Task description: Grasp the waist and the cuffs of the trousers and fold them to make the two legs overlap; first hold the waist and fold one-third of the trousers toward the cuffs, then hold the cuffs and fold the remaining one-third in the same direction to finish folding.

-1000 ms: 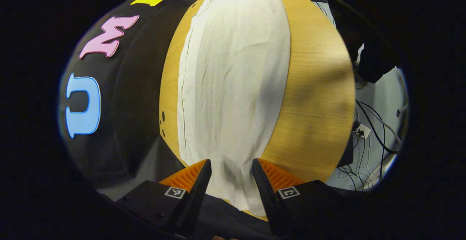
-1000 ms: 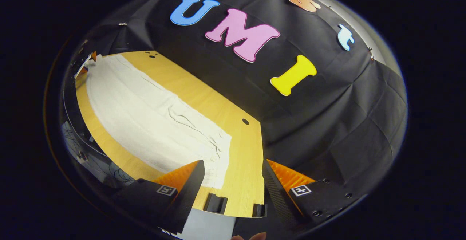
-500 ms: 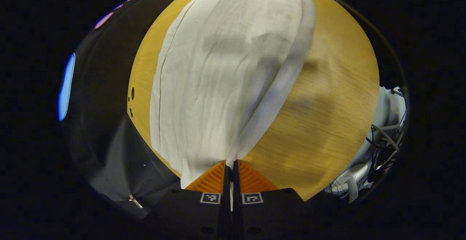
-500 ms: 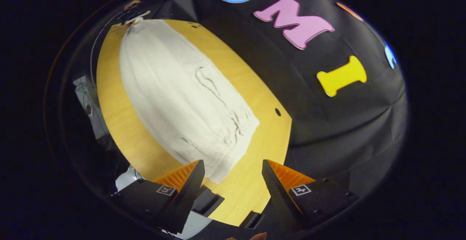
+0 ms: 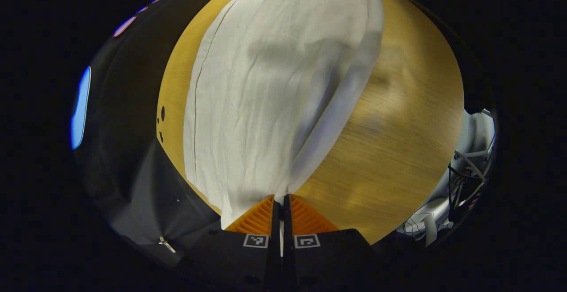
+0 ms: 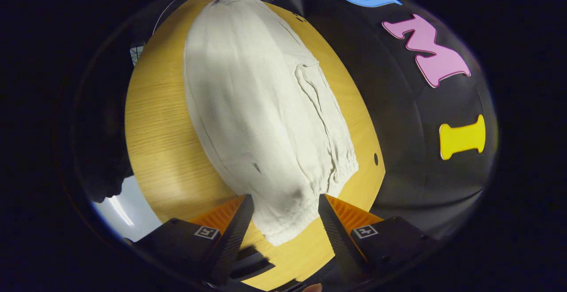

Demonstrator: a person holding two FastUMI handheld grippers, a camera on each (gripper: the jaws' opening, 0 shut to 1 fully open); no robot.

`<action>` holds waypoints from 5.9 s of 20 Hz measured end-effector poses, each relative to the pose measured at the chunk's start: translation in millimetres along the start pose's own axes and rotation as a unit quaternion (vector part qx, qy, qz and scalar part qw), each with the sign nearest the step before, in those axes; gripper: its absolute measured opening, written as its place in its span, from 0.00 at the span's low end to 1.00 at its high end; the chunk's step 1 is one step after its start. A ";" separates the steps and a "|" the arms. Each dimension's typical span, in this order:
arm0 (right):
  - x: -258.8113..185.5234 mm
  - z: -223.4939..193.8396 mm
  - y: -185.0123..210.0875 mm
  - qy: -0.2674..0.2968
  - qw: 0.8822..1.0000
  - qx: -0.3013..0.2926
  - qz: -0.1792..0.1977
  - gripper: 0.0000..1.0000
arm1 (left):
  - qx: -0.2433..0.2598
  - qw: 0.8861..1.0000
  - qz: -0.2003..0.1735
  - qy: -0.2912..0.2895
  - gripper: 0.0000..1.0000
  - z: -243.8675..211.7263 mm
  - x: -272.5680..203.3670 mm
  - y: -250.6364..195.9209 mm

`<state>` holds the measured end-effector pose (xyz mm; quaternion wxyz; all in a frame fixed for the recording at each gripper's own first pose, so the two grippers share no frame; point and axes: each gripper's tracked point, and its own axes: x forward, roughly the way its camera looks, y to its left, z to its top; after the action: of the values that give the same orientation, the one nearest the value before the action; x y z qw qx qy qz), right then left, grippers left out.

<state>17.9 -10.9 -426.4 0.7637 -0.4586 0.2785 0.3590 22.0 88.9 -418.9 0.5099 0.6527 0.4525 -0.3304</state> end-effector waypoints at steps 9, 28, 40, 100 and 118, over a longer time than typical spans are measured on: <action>2.8 -10.4 19.7 0.069 0.994 -0.036 0.081 0.05 | 0.009 1.000 0.026 -0.014 0.07 -3.0 3.7 0.2; -15.7 54.7 -107.7 0.024 0.982 0.187 -0.030 0.05 | -0.244 0.965 0.033 -0.094 0.05 20.5 -29.2 124.8; 64.6 52.2 -133.8 0.060 0.975 0.213 -0.021 0.05 | -0.260 0.964 -0.026 -0.050 0.06 55.4 44.5 175.4; 76.0 -3.6 -74.2 0.066 0.443 0.892 -0.062 0.92 | -0.718 0.633 0.079 -0.279 0.97 46.0 -81.9 156.2; 73.7 -14.6 -61.6 0.067 0.348 0.934 -0.043 0.05 | -0.926 0.341 -0.096 -0.134 0.91 48.1 30.6 57.7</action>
<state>109.2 -22.2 -457.4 0.6907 0.5177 0.4641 -0.1989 88.3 46.2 -437.7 0.8070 -0.3374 0.4541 0.1695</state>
